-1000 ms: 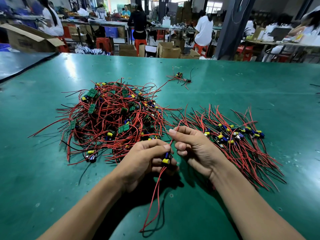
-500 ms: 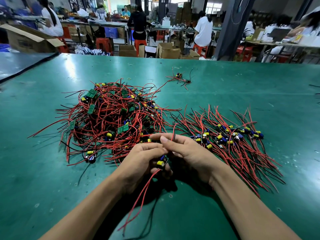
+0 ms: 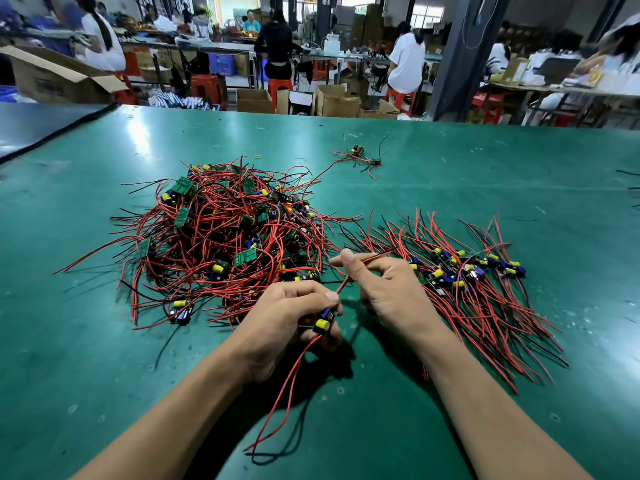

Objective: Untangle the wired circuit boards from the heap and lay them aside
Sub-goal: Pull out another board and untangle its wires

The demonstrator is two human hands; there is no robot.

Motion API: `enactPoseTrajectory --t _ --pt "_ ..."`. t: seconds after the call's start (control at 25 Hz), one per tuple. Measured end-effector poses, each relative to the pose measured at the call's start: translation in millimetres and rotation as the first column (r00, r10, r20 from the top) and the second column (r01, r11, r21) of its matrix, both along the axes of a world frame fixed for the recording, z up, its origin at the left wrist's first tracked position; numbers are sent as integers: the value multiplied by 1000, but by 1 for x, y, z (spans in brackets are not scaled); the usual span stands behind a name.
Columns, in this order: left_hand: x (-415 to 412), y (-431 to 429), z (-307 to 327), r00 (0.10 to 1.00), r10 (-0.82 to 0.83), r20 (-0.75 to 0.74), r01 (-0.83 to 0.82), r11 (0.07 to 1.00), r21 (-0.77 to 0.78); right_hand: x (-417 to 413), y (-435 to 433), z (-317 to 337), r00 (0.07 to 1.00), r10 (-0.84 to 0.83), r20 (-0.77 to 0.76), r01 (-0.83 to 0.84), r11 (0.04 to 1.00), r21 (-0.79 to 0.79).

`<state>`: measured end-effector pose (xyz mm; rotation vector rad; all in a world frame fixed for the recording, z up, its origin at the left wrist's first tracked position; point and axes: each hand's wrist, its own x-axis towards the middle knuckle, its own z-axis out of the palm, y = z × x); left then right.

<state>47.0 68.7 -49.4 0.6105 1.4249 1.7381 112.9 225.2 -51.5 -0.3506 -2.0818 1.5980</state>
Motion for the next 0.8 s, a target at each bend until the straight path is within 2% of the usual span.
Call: enactPoseTrajectory --t 0.12,0.2,0.28,0.4,0.48,0.56,0.64,0.72,0.8 --pt "2 0 0 1000 -22 -11 22 1000 -17 -5 5 -5 989 -140 -51 137 989 -59" --pt "4 0 0 999 -33 -15 32 999 -33 -6 4 -9 989 -149 -14 146 982 -123" --pt "5 0 -1 1000 -23 -21 22 999 -44 -8 1 -11 998 -68 16 70 958 -278" --pt "7 1 -2 1000 -3 -15 2 1000 -30 -10 0 -6 1000 12 -25 -22 884 -467" --pt "8 3 -3 1000 17 -4 -17 1000 -6 -8 -1 -4 998 64 -5 -59 882 -467" --pt "8 4 -6 998 69 12 -69 997 17 -4 -7 -4 979 195 54 -151 881 -447" --pt "6 4 -8 994 109 27 -110 993 35 1 -14 -4 940 327 99 -242 841 -485" --pt "4 4 -10 992 124 21 -125 991 42 1 -17 -2 930 353 105 -249 812 -527" --pt "3 4 -10 990 140 19 -140 989 56 1 -17 -1 946 306 109 -204 820 -535"
